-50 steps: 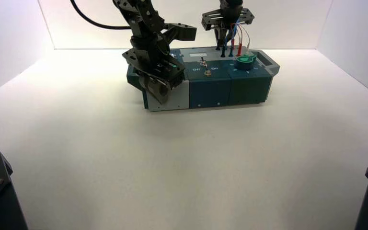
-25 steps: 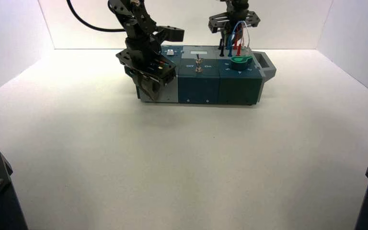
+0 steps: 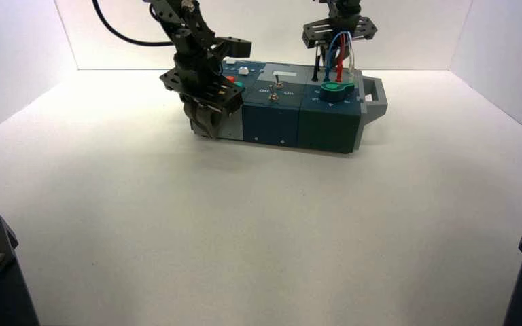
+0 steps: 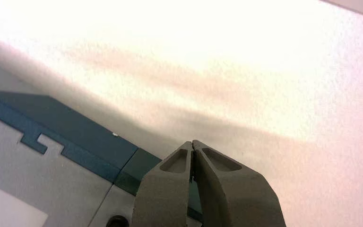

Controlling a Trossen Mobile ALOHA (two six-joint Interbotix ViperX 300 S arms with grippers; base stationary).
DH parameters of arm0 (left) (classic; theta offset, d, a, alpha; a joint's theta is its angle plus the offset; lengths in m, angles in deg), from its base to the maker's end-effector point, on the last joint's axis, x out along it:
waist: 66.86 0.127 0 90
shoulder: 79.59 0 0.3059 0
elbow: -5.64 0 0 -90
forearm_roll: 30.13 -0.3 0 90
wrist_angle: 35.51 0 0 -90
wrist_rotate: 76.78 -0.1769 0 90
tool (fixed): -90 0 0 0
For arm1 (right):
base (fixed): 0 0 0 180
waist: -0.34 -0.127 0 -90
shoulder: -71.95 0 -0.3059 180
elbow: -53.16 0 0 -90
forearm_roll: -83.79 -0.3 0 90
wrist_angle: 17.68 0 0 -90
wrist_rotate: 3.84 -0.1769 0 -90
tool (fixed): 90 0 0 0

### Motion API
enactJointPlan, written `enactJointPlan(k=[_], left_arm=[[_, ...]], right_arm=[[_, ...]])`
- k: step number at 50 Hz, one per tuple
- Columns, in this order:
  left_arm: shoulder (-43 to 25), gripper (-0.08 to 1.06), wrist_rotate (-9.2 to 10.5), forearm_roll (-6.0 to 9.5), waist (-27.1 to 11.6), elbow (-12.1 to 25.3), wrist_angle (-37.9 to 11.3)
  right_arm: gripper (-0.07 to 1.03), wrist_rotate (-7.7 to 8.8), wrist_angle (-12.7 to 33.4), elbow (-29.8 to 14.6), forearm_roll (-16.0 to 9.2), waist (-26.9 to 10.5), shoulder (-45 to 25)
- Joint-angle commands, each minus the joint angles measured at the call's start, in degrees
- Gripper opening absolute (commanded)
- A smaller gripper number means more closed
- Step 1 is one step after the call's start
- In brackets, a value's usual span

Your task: Rotate the box clockwise.

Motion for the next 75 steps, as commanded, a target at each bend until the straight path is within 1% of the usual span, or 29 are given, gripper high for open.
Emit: enactJointPlan(k=[1, 11, 13, 15, 17, 36, 45, 52, 62, 67, 75], left_arm=[[0.97, -0.03, -0.53, -0.09, 0.35, 2.2, 0.62], [0.97, -0.03, -0.79, -0.18, 0.79, 2.55, 0.79], [0.97, -0.03, -0.79, -0.09, 0.79, 2.55, 0.88], [0.97, -0.03, -0.88, -0.09, 1.05, 2.55, 0.97], [0.97, -0.03, -0.88, -0.09, 1.23, 2.55, 0.97], [2.37, -0.03, -1.32, -0.18, 4.75, 2.64, 1.85], [2.72, -0.03, -1.49, -0.18, 6.59, 3.52, 2.02], [2.64, -0.03, -1.67, -0.09, 7.03, 4.31, 1.93], [2.11, -0.03, -2.02, -0.09, 7.12, 6.06, 1.93], [1.67, -0.03, -2.2, -0.18, 7.12, 6.86, 1.93], [0.88, -0.03, -2.46, -0.18, 7.12, 7.91, 1.93]], right_arm=[[-0.02, 0.26, -0.26, 5.45, -0.7, -1.14, 0.97], [-0.02, 0.09, -2.2, 10.28, -0.97, -1.32, 3.69], [-0.02, 0.09, -2.29, 10.46, -0.97, -1.32, 3.78], [-0.02, 0.18, -2.99, 12.66, -1.23, -1.49, 4.75], [-0.02, 0.09, -3.34, 13.62, -1.23, -1.49, 5.19], [-0.02, 0.0, -5.54, 20.3, -1.32, -1.58, 9.05], [-0.02, 0.0, -6.5, 23.29, -1.32, -1.58, 10.63], [-0.02, -0.09, -7.47, 25.66, -1.49, -1.85, 11.43], [-0.02, -0.18, -8.0, 27.51, -2.55, -2.2, 12.39], [-0.02, -0.18, -8.35, 28.48, -3.6, -2.29, 13.36], [-0.02, -0.18, -9.4, 30.5, -4.57, -2.64, 15.21]])
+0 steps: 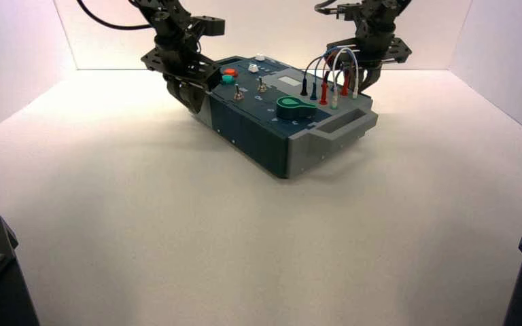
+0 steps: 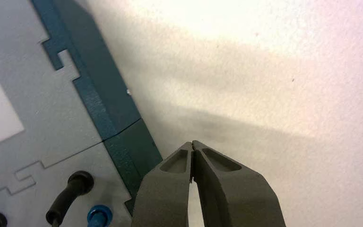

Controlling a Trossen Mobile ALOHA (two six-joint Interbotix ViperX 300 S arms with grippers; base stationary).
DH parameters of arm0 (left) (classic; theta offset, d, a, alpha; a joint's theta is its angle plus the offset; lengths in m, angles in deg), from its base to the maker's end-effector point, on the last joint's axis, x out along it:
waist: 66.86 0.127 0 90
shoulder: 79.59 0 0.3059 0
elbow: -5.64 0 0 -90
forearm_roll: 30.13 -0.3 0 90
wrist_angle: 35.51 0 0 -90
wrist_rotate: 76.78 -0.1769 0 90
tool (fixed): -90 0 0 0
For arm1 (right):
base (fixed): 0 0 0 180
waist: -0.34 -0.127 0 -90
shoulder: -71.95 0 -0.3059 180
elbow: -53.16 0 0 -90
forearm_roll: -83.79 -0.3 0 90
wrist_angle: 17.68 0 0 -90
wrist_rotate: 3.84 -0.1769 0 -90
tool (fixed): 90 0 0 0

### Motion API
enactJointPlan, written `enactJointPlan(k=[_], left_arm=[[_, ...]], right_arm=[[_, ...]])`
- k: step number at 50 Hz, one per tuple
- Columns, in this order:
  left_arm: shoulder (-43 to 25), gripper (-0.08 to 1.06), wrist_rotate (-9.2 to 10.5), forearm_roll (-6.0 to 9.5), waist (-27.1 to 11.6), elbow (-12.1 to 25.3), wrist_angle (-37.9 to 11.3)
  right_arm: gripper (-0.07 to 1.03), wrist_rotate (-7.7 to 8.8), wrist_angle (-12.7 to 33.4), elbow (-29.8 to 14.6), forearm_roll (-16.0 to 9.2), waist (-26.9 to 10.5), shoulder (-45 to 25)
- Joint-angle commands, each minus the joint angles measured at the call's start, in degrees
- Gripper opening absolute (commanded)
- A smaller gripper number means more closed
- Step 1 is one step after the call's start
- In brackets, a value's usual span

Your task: Rotate the box clockwise.

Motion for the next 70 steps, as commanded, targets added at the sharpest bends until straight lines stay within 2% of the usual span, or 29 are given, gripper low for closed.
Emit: enactJointPlan(k=[1, 21, 39, 51, 58, 62, 70], left_arm=[[0.79, -0.03, -0.44, 0.18, -0.62, 2.81, 0.97], [-1.93, -0.03, -1.85, 0.18, -0.62, 6.06, 0.88], [-3.69, -0.03, -2.55, 0.18, -0.62, 10.28, 0.35], [-4.04, -0.03, -2.72, 0.18, -0.7, 12.83, 0.26], [-3.96, -0.03, -2.72, 0.18, -0.79, 13.8, -0.97], [-3.34, -0.03, -3.34, 0.0, -0.53, 12.83, -1.49], [0.44, -0.03, -3.87, 0.0, 1.93, 9.05, 0.44]], right_arm=[[-0.02, 0.0, -0.09, 3.08, -1.58, -2.81, 1.05], [-0.02, -0.53, -1.93, 8.44, -2.9, -7.38, 4.04], [-0.02, -0.88, -2.02, 8.17, -5.19, -13.54, 5.71], [-0.02, -1.05, -1.85, 7.91, -6.06, -15.12, 6.24], [-0.02, -0.97, -1.32, 8.7, -5.71, -14.85, 6.5], [-0.02, -0.88, -1.32, 9.67, -4.83, -13.45, 7.12], [-0.02, -0.7, -2.81, 10.63, -3.25, -7.38, 9.23]])
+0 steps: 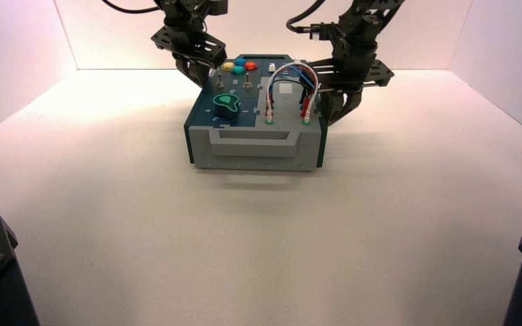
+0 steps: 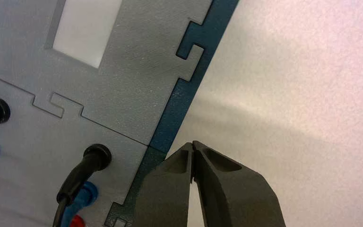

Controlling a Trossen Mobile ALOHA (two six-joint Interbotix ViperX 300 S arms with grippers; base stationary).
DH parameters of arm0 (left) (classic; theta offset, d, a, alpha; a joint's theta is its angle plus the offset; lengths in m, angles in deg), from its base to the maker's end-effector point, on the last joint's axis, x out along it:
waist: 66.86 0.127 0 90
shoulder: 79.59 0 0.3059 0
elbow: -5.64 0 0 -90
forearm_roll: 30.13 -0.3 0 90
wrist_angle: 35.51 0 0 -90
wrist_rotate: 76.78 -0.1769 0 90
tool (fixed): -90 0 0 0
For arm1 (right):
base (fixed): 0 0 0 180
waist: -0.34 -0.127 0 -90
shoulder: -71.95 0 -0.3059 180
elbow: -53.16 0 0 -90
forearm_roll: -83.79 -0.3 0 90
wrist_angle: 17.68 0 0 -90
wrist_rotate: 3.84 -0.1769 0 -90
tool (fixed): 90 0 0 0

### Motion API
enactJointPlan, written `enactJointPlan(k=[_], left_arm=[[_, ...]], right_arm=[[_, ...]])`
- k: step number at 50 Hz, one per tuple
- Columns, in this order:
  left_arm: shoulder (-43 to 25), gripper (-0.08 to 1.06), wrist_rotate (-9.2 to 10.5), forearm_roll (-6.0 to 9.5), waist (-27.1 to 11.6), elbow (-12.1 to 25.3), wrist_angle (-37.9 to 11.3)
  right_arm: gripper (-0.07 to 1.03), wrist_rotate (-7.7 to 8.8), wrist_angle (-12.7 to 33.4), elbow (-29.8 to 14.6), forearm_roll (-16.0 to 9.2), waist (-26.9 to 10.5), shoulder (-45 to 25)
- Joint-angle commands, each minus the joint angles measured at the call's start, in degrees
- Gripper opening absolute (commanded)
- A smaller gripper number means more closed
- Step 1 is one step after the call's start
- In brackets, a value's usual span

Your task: Rotate the box clockwise.

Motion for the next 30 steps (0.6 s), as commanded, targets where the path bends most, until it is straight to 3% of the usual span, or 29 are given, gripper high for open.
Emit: enactJointPlan(k=[1, 5, 9, 18, 30], left_arm=[[4.92, -0.03, -0.62, 0.18, 0.35, -1.85, 1.85], [7.91, -0.03, -0.62, 0.18, 2.29, -3.25, 2.55], [11.6, -0.03, -0.44, 0.26, 3.78, -4.92, 2.9], [19.07, -0.03, 0.35, 0.79, 3.78, -9.76, 4.92], [23.03, -0.03, 0.7, 1.05, 3.52, -14.15, 5.54]], right_arm=[[-0.02, 0.62, -1.41, -0.18, 0.97, 3.34, 3.52], [-0.02, 0.97, -1.67, -0.18, 0.97, 6.06, 5.36], [-0.02, 1.14, -2.2, 0.18, 1.23, 6.42, 8.53], [-0.02, 1.05, -5.01, 1.76, 0.88, 4.75, 14.68], [-0.02, 0.97, -5.36, 1.05, 0.18, 3.08, 14.77]])
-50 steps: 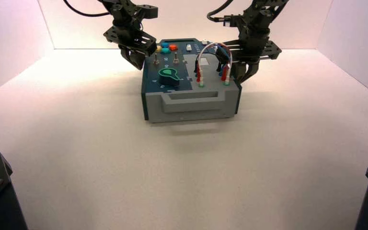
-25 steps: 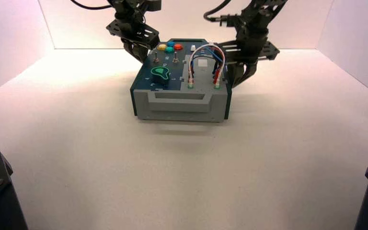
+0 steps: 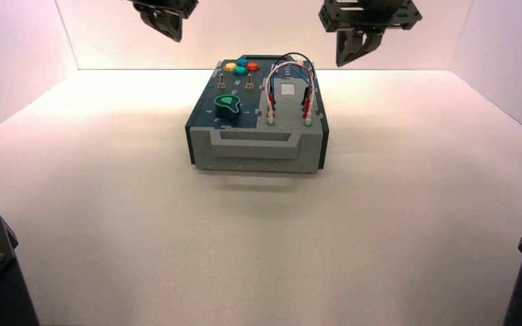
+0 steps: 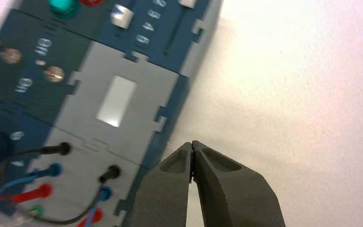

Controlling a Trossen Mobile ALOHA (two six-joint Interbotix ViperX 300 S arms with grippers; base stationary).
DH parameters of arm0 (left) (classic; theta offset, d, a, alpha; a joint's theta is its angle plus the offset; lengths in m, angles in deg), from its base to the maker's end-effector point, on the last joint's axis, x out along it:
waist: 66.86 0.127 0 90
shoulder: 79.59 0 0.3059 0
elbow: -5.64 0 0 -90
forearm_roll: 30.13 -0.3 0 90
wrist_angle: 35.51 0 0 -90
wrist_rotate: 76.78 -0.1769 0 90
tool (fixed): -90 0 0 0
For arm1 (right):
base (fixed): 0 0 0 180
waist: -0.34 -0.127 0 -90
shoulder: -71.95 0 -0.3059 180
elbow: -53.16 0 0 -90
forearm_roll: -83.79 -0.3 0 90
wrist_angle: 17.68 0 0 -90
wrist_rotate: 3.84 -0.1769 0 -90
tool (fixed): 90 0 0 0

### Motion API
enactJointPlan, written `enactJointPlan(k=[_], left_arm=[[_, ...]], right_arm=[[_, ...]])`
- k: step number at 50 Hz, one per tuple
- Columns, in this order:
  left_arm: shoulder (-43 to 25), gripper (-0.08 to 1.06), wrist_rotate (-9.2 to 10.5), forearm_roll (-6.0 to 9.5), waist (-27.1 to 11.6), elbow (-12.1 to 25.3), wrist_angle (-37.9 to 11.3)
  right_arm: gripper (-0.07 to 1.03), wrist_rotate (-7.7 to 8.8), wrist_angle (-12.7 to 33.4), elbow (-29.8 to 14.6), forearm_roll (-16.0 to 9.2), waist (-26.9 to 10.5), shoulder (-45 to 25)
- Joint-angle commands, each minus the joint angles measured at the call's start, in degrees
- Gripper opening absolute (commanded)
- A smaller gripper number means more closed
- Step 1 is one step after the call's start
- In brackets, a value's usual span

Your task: Rotate the box clockwise.

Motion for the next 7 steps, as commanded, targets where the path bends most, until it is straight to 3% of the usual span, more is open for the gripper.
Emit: enactJointPlan(k=[1, 7], left_arm=[[2.72, -0.03, 0.09, 0.09, -0.35, -0.53, 0.53], [2.55, -0.03, 0.35, 0.18, -0.44, -0.18, 0.53]], right_arm=[[-0.02, -0.09, -0.53, -1.05, -0.44, -0.18, 0.88], [-0.02, -0.09, -0.88, -1.23, -0.53, -0.26, 0.62]])
